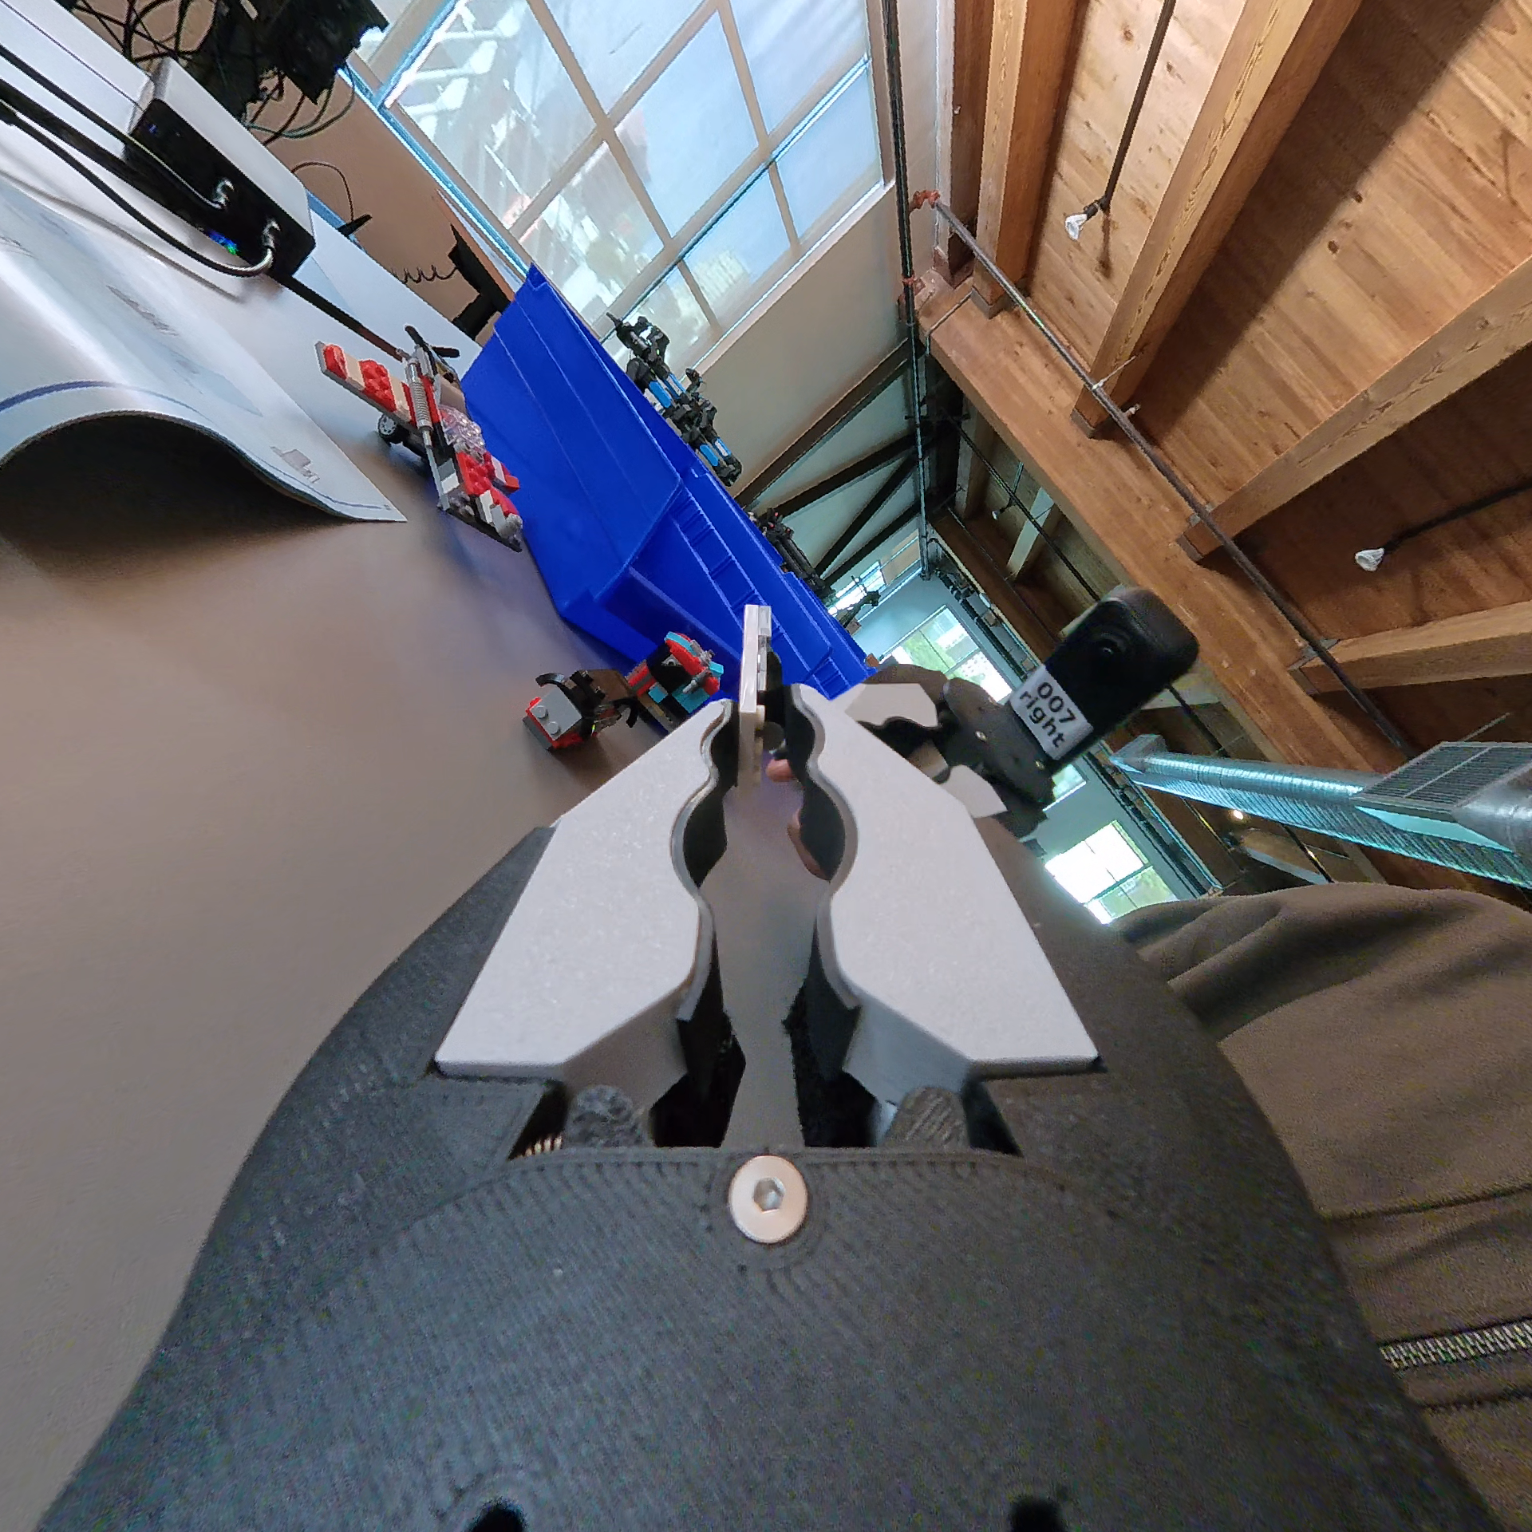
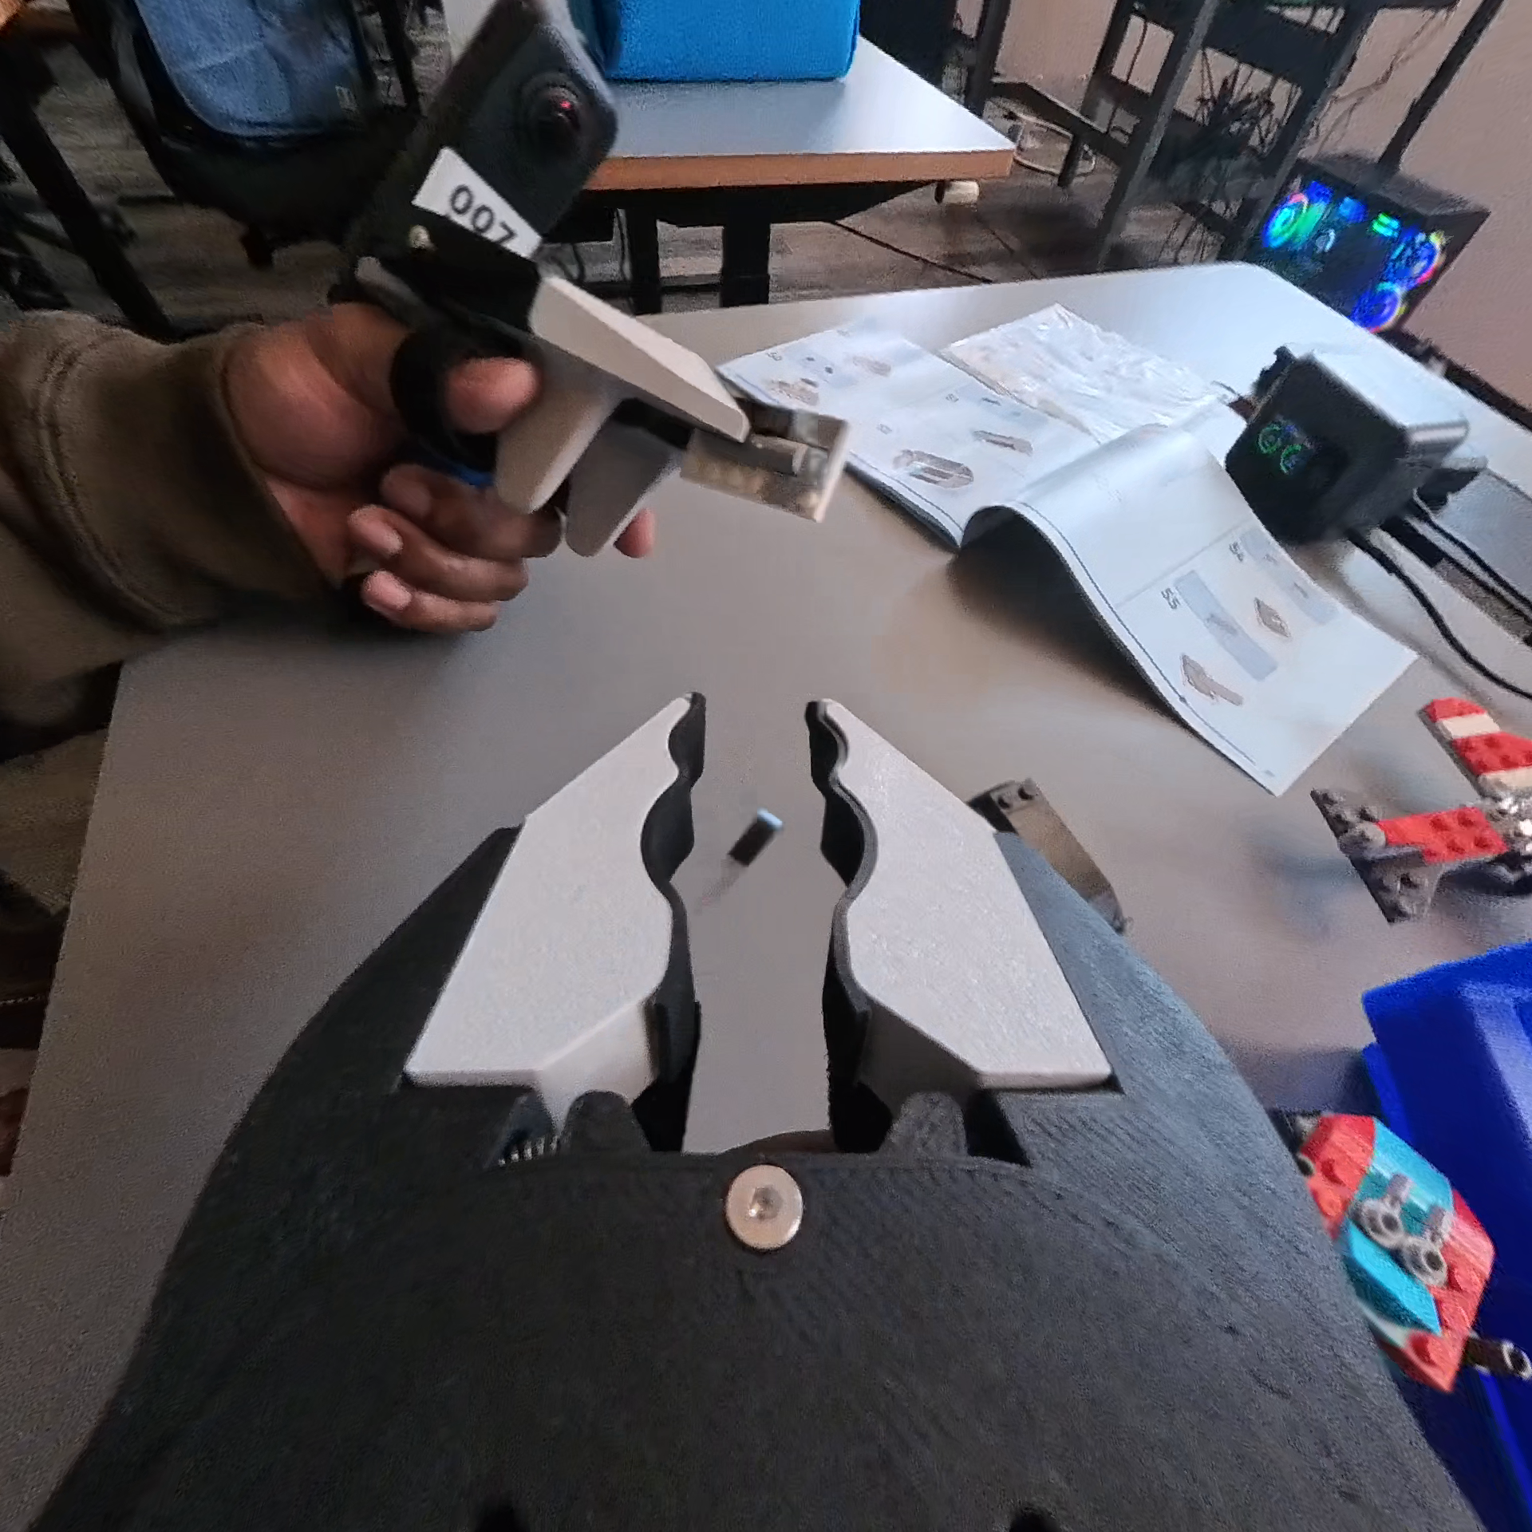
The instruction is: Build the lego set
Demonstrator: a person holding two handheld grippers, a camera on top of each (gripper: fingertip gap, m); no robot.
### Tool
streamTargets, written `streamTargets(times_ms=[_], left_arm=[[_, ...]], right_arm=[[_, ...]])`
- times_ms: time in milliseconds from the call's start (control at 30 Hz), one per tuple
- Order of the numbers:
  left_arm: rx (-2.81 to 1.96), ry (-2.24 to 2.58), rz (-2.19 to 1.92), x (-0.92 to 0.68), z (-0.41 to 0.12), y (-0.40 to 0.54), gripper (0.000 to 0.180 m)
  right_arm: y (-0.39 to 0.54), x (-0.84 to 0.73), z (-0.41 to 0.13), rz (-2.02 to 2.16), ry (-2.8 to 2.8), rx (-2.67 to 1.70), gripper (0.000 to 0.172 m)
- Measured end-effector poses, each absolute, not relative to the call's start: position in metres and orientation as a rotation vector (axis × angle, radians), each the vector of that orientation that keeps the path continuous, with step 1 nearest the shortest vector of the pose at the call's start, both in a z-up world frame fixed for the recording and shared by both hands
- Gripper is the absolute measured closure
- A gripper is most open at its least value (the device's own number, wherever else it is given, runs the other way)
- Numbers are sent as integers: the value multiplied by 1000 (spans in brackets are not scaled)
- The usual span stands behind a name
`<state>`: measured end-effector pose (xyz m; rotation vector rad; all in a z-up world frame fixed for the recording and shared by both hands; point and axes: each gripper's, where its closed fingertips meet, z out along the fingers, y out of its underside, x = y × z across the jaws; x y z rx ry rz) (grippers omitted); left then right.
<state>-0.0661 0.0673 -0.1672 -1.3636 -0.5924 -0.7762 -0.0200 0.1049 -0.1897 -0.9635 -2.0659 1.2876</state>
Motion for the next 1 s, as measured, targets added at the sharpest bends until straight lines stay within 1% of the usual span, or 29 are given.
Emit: streamTargets(times_ms=[100, 267, 467, 567, 700, 900, 967, 1000], left_arm=[[-1362, -593, -777, -66, -167, 67, 170], [-1362, -591, -780, -66, -167, 67, 170], [-1358, -591, -787, -66, -167, 67, 170], [-1364, -592, -787, -65, -167, 67, 170], [-1370, -595, -785, -65, -168, 68, 170], [-1370, -597, -783, -66, -168, 68, 170], [-1370, -594, -782, -66, -168, 68, 170], [-1369, -594, -782, -66, -168, 68, 170]], right_arm=[[115, -20, -197, 1284, -2099, -1024, 146], [136, -19, -218, 1126, -2191, -1083, 146], [178, -4, -219, 1023, -2227, -1155, 144], [192, 4, -231, 981, -2259, -1206, 144], [191, 11, -253, 893, -2344, -1238, 143], [184, 16, -269, 811, -2412, -1223, 144], [180, 16, -268, 820, -2415, -1204, 159], [177, 16, -267, 827, -2423, -1184, 162]])
